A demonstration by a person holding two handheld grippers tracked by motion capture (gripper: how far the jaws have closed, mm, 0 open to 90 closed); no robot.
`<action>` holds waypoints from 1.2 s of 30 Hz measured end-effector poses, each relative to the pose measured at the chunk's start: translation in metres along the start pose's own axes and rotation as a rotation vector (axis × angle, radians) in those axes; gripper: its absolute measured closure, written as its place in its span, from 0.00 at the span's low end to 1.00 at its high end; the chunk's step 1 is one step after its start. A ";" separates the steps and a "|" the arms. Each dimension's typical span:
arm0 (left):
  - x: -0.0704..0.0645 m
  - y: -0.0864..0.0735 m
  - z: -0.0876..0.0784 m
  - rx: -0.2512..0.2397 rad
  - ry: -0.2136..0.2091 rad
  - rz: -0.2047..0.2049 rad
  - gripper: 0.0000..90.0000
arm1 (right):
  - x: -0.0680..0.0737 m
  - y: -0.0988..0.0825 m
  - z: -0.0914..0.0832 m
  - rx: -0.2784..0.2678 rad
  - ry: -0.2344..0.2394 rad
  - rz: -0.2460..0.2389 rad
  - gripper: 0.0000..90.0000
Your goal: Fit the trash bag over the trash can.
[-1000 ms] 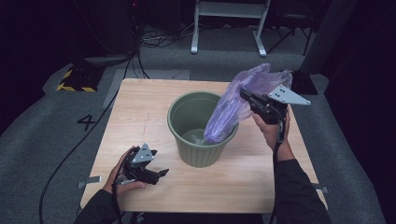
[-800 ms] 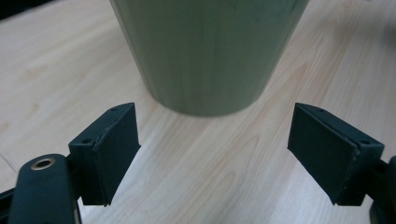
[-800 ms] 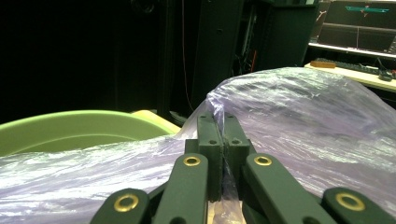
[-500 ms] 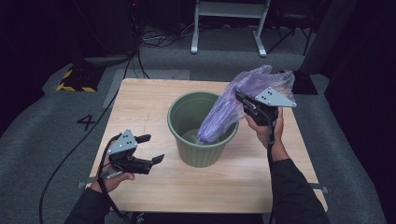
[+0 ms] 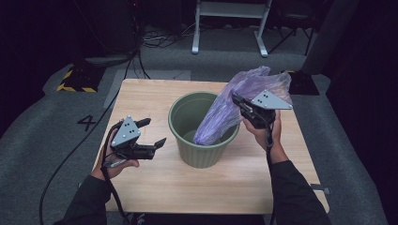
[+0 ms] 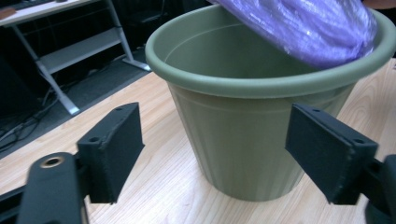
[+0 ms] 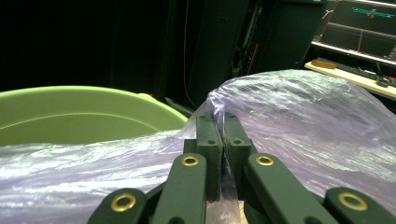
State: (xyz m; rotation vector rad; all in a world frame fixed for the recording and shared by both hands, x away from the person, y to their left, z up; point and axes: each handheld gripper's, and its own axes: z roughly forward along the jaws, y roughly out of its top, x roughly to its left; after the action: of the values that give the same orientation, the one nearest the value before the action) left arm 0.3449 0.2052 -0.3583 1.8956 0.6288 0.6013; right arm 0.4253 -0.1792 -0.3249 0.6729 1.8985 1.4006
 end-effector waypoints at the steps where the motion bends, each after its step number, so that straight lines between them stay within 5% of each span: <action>1: 0.001 0.000 0.002 0.009 0.001 0.004 0.22 | 0.001 0.000 0.000 0.001 0.003 -0.005 0.98; 4: 0.013 0.002 0.009 0.038 -0.035 -0.033 0.20 | 0.004 0.001 0.001 0.003 0.013 -0.015 0.98; 8: 0.031 0.006 0.004 -0.037 -0.051 -0.114 0.20 | 0.006 0.001 0.001 0.001 0.025 -0.018 0.97; 13: 0.035 0.025 0.002 -0.049 -0.069 -0.108 0.20 | 0.007 0.002 0.003 0.008 0.023 -0.031 0.97; 19: 0.029 0.061 0.011 -0.053 -0.106 -0.063 0.20 | 0.011 0.005 0.002 0.013 0.030 -0.055 0.97; 24: 0.011 0.085 0.032 0.002 -0.129 0.001 0.19 | 0.013 0.007 0.000 0.012 0.038 -0.067 0.97; 36: -0.041 0.104 0.080 0.130 -0.228 0.173 0.19 | 0.021 0.008 -0.005 0.006 0.113 -0.081 0.95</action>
State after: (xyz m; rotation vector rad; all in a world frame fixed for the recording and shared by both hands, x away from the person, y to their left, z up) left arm 0.3834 0.0888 -0.2974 2.1186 0.3670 0.4523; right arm 0.4082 -0.1645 -0.3203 0.5236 1.9955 1.4088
